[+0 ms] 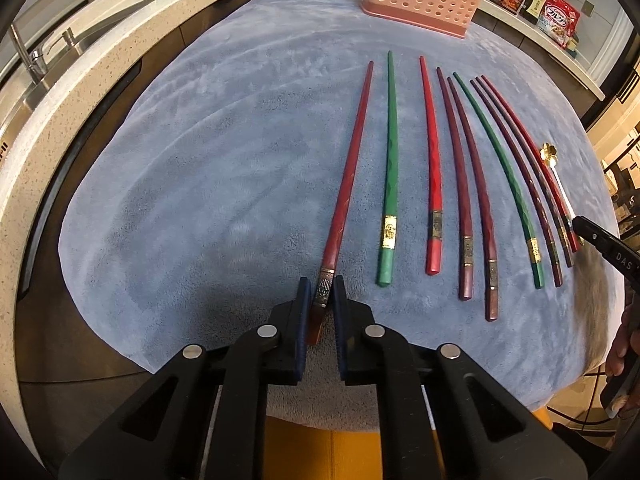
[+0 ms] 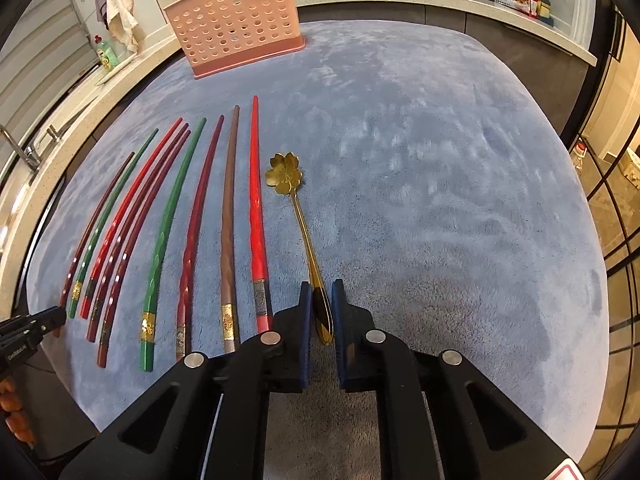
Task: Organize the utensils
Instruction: 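Grasp a dark red chopstick with the left tool while the right tool grasps the gold spoon, then lift both items into the pink holder and open both tools, then move both open tools back over the remaining chopsticks, then grasp a green chopstick with the left tool while the right tool grasps a red chopstick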
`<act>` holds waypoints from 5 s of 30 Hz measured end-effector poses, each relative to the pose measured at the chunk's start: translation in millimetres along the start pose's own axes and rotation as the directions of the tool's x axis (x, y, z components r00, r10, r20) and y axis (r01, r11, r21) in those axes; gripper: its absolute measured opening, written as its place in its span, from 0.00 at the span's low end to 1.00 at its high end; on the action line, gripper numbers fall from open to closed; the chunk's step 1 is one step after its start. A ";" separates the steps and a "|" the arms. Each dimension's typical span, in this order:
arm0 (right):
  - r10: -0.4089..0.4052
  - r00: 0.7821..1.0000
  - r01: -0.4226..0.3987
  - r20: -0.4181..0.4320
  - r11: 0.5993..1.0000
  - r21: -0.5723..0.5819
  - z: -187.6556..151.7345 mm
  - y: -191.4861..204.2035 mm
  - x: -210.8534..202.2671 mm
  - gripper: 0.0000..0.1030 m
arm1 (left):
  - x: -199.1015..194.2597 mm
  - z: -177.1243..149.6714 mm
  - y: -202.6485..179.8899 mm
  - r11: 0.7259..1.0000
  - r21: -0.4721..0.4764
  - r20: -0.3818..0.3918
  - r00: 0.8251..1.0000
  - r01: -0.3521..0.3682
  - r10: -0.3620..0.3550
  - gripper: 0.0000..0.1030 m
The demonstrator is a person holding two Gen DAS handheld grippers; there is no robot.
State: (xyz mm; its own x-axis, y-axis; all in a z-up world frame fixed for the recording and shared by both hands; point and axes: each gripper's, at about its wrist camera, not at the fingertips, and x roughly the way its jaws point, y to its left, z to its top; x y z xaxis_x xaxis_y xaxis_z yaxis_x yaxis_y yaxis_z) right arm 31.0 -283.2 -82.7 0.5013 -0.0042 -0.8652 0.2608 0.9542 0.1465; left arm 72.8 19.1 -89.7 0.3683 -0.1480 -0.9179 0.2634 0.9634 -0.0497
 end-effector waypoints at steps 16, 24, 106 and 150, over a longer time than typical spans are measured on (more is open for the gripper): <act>-0.020 0.998 0.022 0.051 0.999 -0.041 -2.4 8.4 -35.4 0.02 | -27.7 7.1 2.1 0.999 -0.012 0.059 0.998 0.031 -0.030 0.08; -0.012 0.986 0.015 0.163 1.000 -0.019 35.9 6.4 -84.8 0.02 | -81.9 46.3 4.1 0.997 -0.035 0.191 0.980 0.062 -0.055 0.08; 0.045 0.966 -0.011 0.254 0.991 -0.135 138.8 56.2 -102.9 0.25 | -114.5 173.0 -34.3 0.998 0.014 0.445 0.894 -0.053 0.041 0.56; -0.016 1.000 0.015 -0.005 0.997 -0.070 -16.4 20.6 -33.9 0.25 | -12.8 10.7 -17.2 0.998 0.053 0.107 0.994 -0.028 0.022 0.56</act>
State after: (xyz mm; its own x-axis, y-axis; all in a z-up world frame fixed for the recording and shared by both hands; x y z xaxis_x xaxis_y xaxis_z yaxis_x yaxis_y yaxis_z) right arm 5.9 -258.5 -58.2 0.4930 -0.0174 -0.8698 0.2102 0.9726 0.0996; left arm 73.1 2.0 -72.9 0.4676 -0.1502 -0.8711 0.2997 0.9540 -0.0035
